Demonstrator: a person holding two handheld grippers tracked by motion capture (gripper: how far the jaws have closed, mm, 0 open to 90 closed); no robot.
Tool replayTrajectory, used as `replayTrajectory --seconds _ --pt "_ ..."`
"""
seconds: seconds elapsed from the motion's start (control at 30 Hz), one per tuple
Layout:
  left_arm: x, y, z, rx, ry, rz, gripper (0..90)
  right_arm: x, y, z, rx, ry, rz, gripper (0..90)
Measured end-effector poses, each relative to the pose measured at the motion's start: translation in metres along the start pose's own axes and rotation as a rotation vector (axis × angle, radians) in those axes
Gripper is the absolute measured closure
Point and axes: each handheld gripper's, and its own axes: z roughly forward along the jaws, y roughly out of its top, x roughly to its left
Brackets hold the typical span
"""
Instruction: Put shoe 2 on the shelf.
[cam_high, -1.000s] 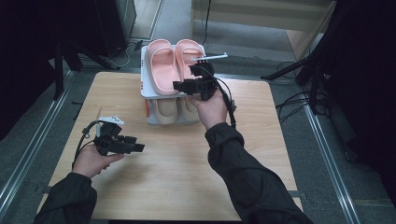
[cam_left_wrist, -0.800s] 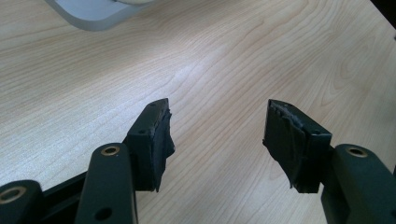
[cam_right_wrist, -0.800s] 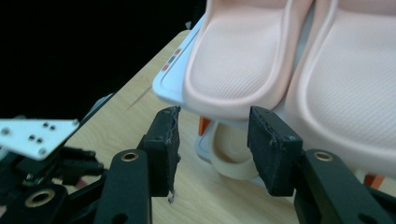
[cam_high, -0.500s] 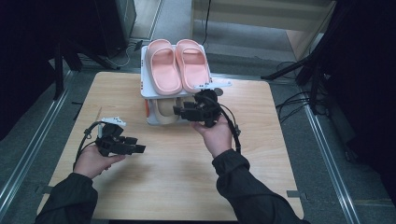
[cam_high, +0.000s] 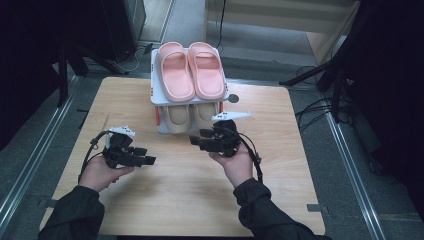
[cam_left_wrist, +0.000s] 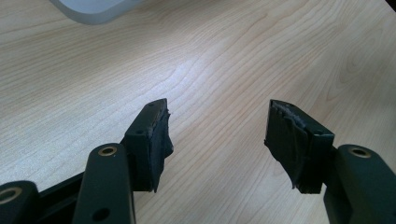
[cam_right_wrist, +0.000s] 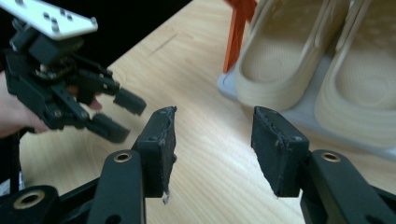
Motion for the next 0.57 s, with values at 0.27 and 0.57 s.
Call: replayTrajectory --seconds 0.27,0.57 --pt "-0.002 -0.001 0.004 0.019 -0.015 0.009 38.6 -0.008 -0.027 -0.001 0.009 -0.006 -0.014 50.4" --pt "-0.004 -0.001 0.007 0.022 -0.017 0.021 35.5 -0.014 -0.046 0.001 0.016 0.023 -0.025 46.0"
